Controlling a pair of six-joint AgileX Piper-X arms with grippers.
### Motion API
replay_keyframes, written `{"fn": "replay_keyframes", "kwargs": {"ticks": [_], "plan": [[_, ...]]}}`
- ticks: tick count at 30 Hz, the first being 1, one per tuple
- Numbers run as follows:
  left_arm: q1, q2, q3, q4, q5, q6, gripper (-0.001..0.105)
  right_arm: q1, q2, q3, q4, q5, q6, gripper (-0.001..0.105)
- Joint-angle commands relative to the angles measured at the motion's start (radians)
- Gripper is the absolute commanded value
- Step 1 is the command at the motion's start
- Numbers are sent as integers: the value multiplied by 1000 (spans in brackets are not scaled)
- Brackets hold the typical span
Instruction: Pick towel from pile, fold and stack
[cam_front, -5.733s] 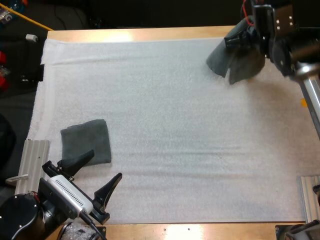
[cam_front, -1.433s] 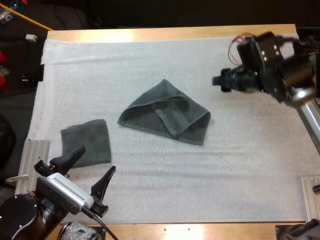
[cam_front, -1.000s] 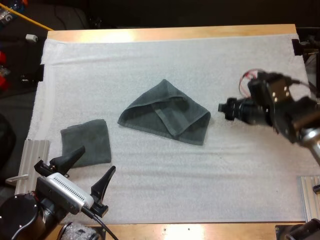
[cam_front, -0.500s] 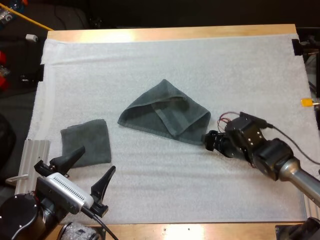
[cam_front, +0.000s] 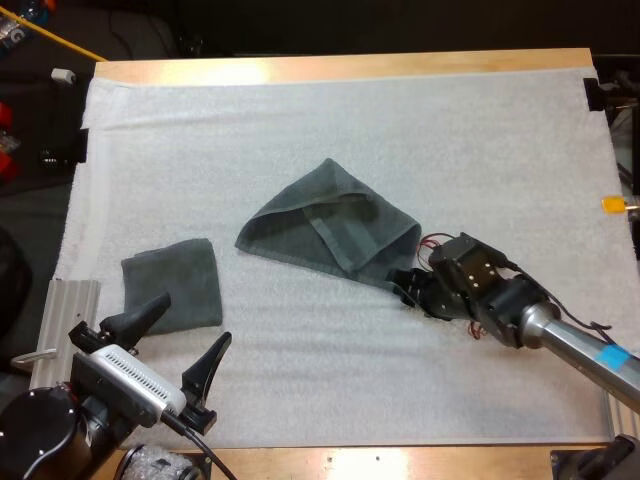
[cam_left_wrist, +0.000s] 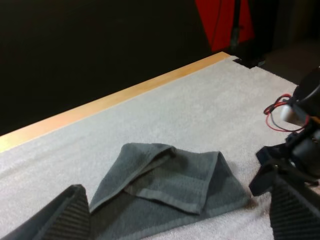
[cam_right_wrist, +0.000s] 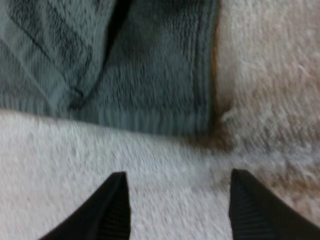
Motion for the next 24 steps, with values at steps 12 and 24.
{"fn": "replay_keyframes", "kwargs": {"ticks": [12,24], "plan": [[-3,2,-7,66,70,-11,71,-5,151,-2,-180,-10,139,42],[-3,2,-7,66,74,-11,71,-5,168,-2,-194,77,171,17]]}}
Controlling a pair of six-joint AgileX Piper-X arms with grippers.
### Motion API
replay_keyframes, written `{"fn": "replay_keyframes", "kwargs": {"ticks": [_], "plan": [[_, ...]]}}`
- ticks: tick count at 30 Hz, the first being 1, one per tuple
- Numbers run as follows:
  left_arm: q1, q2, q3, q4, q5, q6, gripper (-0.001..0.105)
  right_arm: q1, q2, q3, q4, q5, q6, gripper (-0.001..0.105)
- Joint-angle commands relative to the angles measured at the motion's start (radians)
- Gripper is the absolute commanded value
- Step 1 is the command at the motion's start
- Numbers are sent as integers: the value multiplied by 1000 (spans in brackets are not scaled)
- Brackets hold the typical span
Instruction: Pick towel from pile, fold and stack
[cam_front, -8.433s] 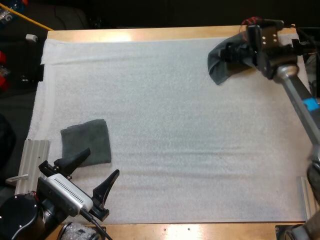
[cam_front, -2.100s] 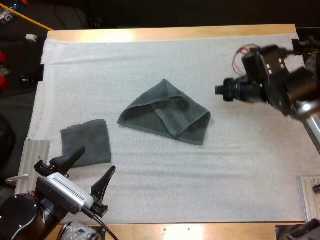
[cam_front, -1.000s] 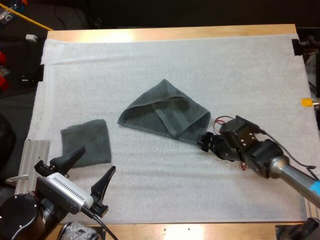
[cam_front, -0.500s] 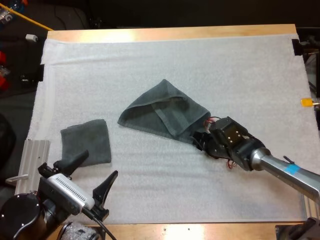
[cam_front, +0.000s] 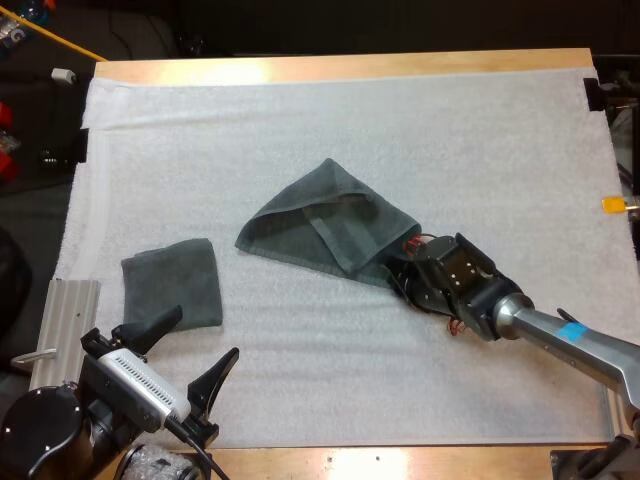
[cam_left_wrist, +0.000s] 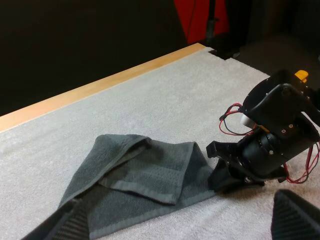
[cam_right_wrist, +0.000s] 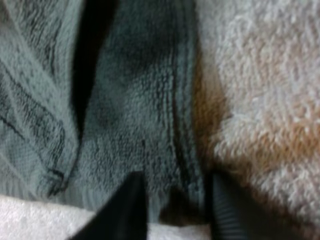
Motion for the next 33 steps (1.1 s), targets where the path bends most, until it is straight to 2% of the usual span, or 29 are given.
{"fn": "replay_keyframes", "kwargs": {"ticks": [1,3,8,14,19,25,30,33], "plan": [[-3,2,-7,3,6,-9,71,-5,3,-2,5,10,1,10],[-3,2,-7,3,6,-9,71,-5,3,-2,5,10,1,0],[-3,2,-7,3,6,-9,71,-5,-7,-2,5,14,-28,0],[-3,2,-7,3,1,-7,71,-5,-112,-2,104,49,-183,0],[-3,2,-5,1,-2,-5,71,-3,-276,-2,319,31,-330,0],[-3,2,33,-22,2,-5,68,-3,-455,-2,613,18,-443,0],[-3,5,91,-22,22,-9,68,-3,-562,-2,796,38,-481,0],[-3,20,128,-20,47,-9,68,-3,-613,-2,849,55,-501,0]]}}
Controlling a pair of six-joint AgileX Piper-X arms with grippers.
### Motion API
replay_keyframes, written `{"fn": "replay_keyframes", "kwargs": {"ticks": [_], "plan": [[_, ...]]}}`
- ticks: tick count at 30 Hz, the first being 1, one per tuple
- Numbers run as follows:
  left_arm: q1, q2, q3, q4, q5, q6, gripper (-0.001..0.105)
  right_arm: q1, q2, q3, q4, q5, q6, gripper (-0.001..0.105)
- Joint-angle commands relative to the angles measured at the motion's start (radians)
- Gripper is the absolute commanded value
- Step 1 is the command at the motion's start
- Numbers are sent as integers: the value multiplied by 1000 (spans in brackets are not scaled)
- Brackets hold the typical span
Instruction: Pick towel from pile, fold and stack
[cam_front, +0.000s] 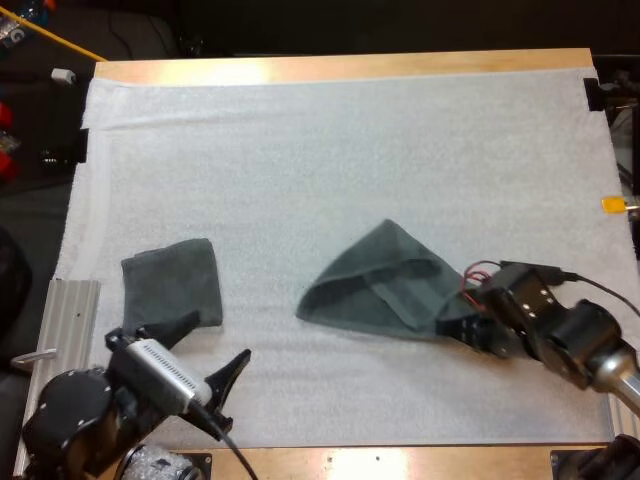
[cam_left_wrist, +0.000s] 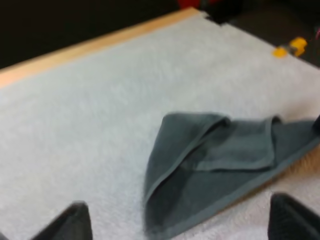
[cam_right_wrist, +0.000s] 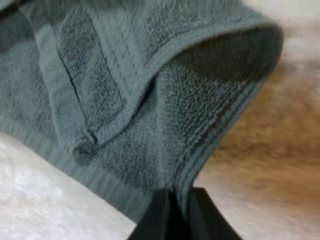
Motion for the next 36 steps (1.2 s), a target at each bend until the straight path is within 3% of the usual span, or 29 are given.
{"fn": "replay_keyframes", "kwargs": {"ticks": [1,16,25,36], "plan": [[-3,22,12,-12,26,-9,68,-3,-21,-2,35,8,-12,0],[-3,507,31,-28,186,8,68,-3,-34,-2,36,11,-12,0],[-3,838,31,-133,197,15,68,-3,-34,-2,36,11,-12,0],[-3,1057,31,-307,197,15,68,-3,-34,-2,36,14,-12,0]]}}
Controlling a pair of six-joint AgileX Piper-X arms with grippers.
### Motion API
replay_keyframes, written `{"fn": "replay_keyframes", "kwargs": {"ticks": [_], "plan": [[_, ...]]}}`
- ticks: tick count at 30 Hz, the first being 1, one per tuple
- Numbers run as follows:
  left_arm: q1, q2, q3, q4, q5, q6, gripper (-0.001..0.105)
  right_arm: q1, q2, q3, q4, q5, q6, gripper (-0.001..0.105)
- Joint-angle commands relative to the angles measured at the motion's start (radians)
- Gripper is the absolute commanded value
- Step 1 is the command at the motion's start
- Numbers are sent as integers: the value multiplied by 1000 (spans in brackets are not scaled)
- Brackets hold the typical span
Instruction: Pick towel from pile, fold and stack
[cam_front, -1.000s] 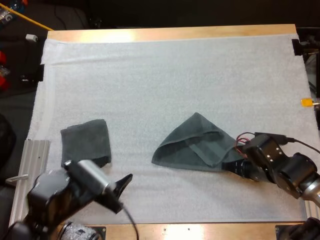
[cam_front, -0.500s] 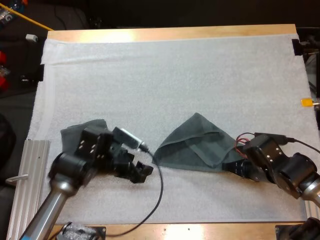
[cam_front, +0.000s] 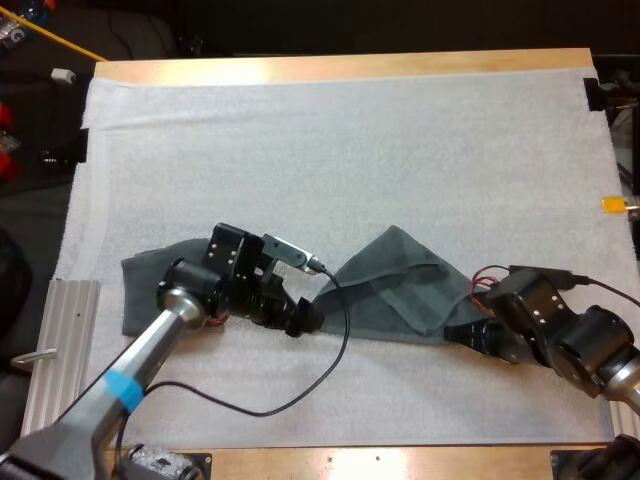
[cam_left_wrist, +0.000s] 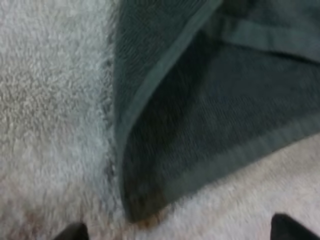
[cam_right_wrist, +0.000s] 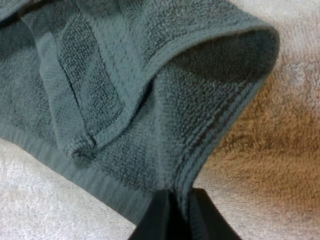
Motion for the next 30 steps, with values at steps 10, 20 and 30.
{"fn": "replay_keyframes", "kwargs": {"ticks": [10,20,30], "plan": [[-3,154,-4,-49,71,-2,68,-3,-5,-2,7,20,-5,0],[-3,191,-4,-80,162,-16,68,-3,-5,-2,7,20,-3,0],[-3,257,-4,-98,192,-70,68,-3,-5,-2,7,20,16,0]]}}
